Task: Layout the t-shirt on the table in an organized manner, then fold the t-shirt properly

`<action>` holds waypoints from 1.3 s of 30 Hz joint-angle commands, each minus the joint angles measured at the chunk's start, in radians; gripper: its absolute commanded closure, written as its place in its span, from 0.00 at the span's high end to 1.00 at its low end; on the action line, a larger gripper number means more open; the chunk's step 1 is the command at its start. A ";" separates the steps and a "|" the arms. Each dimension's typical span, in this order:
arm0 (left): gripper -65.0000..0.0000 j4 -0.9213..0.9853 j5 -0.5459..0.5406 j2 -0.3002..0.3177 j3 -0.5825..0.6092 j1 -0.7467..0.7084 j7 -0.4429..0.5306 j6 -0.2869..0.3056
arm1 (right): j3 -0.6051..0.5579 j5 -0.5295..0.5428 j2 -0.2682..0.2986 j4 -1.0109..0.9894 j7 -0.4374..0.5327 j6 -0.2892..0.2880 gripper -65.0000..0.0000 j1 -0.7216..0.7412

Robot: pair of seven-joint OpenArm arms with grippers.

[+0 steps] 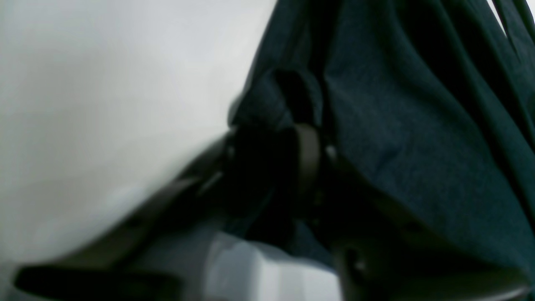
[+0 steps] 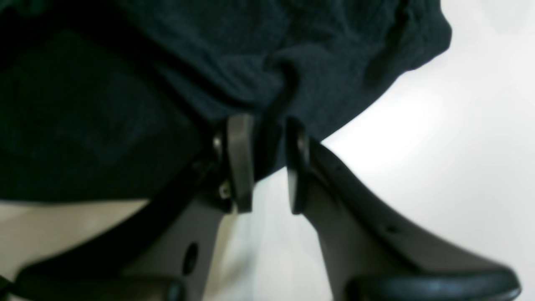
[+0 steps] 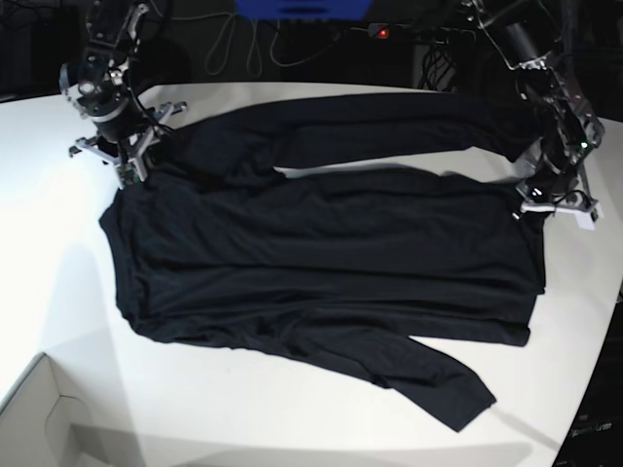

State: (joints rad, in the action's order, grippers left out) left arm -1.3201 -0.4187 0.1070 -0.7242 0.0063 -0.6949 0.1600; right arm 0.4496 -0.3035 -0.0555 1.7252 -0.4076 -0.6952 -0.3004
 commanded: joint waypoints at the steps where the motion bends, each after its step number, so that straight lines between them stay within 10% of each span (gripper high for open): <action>1: 0.18 -0.019 -0.009 0.010 -0.001 0.013 0.014 0.008 | 0.002 0.011 0.006 0.016 0.019 -0.003 0.22 0.004; 6: 0.00 -0.019 -0.010 0.010 -0.001 0.013 0.014 0.008 | 0.002 0.011 0.006 0.016 0.017 -0.003 0.22 0.007; 39: 0.01 -0.293 -0.010 -0.045 -0.140 -0.122 0.005 0.008 | -0.001 0.011 0.006 0.016 0.022 -0.003 0.22 0.000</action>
State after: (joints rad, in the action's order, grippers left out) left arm -1.5970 -0.4152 0.0502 -0.8635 -0.1204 -0.7071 0.1608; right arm 0.4469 -0.3035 -0.0551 1.7252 -0.4072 -0.6952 -0.3004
